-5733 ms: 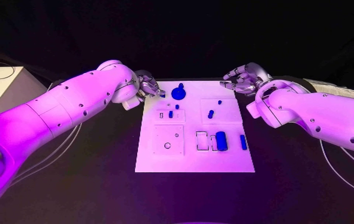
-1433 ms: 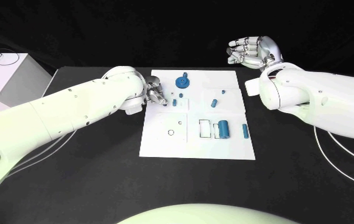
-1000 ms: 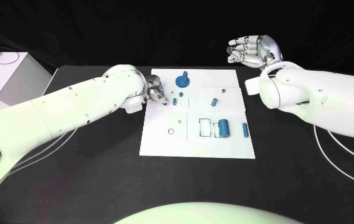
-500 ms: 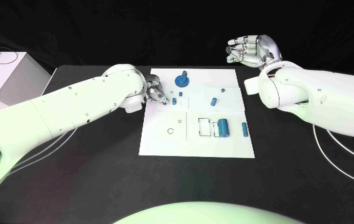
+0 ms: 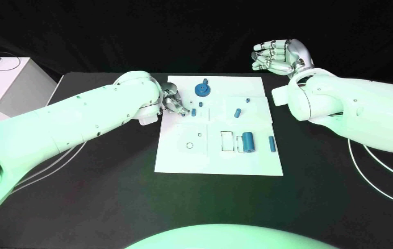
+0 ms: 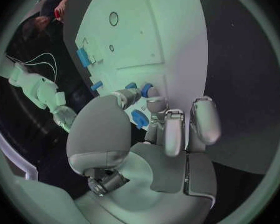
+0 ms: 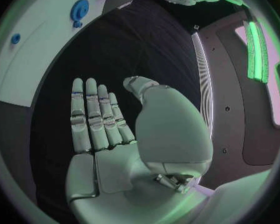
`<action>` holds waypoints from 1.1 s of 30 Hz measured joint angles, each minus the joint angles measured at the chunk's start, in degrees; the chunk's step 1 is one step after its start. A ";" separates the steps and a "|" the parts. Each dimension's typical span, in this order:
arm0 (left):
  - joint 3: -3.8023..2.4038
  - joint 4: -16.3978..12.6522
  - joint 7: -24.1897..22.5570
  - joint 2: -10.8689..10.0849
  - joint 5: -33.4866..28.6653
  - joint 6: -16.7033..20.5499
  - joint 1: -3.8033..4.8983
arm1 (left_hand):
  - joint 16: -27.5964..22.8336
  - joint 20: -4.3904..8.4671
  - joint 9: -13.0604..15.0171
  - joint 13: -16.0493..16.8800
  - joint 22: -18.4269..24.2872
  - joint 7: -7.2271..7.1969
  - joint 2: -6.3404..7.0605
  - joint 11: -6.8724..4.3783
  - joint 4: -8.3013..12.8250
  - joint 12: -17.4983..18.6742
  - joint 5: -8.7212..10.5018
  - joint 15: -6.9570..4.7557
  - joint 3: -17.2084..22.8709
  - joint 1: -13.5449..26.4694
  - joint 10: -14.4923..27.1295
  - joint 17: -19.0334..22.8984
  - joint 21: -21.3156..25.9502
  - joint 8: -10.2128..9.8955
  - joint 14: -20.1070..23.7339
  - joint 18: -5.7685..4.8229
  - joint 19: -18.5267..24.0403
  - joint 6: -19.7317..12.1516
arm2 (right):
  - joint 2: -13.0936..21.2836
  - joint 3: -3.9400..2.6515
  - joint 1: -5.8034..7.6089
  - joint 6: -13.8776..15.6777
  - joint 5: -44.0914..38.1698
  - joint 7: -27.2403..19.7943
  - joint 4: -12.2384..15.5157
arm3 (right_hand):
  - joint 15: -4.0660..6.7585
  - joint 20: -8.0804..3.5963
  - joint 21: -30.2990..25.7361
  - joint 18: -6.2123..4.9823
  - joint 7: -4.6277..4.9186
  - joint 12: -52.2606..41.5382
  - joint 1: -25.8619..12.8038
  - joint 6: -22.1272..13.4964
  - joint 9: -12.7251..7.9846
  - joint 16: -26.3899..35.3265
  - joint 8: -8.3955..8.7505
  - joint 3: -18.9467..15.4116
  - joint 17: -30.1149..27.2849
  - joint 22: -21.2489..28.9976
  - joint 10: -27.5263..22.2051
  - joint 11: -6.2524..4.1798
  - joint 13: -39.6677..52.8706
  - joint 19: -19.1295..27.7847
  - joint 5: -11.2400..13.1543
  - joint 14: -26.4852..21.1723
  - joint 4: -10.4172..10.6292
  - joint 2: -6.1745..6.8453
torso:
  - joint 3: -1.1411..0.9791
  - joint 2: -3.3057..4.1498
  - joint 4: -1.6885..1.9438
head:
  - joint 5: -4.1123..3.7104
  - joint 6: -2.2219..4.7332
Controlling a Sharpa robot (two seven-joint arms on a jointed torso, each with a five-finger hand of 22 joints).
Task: Assemble the parts on the task board
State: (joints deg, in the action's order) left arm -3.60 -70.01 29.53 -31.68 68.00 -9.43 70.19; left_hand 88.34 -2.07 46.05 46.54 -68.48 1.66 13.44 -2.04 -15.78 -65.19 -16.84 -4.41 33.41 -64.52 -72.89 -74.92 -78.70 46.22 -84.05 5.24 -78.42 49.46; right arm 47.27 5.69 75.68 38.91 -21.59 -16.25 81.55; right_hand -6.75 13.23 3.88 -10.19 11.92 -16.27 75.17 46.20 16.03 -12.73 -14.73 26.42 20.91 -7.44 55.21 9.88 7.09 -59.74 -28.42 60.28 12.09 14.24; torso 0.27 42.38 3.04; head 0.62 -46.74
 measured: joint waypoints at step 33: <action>-0.52 -2.51 -0.57 -2.16 0.06 -0.03 -0.57 | -2.11 -0.54 0.14 -6.02 4.97 1.71 -0.27 1.43 -0.99 3.56 5.37 0.13 -10.27 0.63 4.97 0.00 3.59 -1.21 0.13 0.00 2.83 -2.18 | 0.23 0.03 -0.21 -0.32 0.08 0.15 0.07 | -0.21 0.21 0.00 0.00 0.00 0.21 0.00 0.00 -0.11 0.41 0.22 0.00 -0.22 0.49 0.00 0.00 -0.46 0.21 -0.21 -0.21 0.00 0.00 | 0.07 0.08 -0.03 | -0.70 0.27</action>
State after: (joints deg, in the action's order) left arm -4.12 -72.52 28.96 -33.84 68.06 -9.46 69.62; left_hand 86.23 -2.61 46.20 40.53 -63.52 3.37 13.17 -0.61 -16.77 -61.62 -11.48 -4.27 23.14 -63.89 -67.92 -74.92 -75.11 45.01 -83.92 5.23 -75.59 47.28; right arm 47.50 5.72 75.47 38.59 -21.51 -16.10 81.63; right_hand -6.96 13.43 3.88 -10.18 11.92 -16.07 75.17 46.20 15.92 -12.32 -14.51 26.42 20.69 -6.95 55.21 9.88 6.62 -59.54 -28.63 60.07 12.09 14.24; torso 0.34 42.46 3.01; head -0.08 -46.46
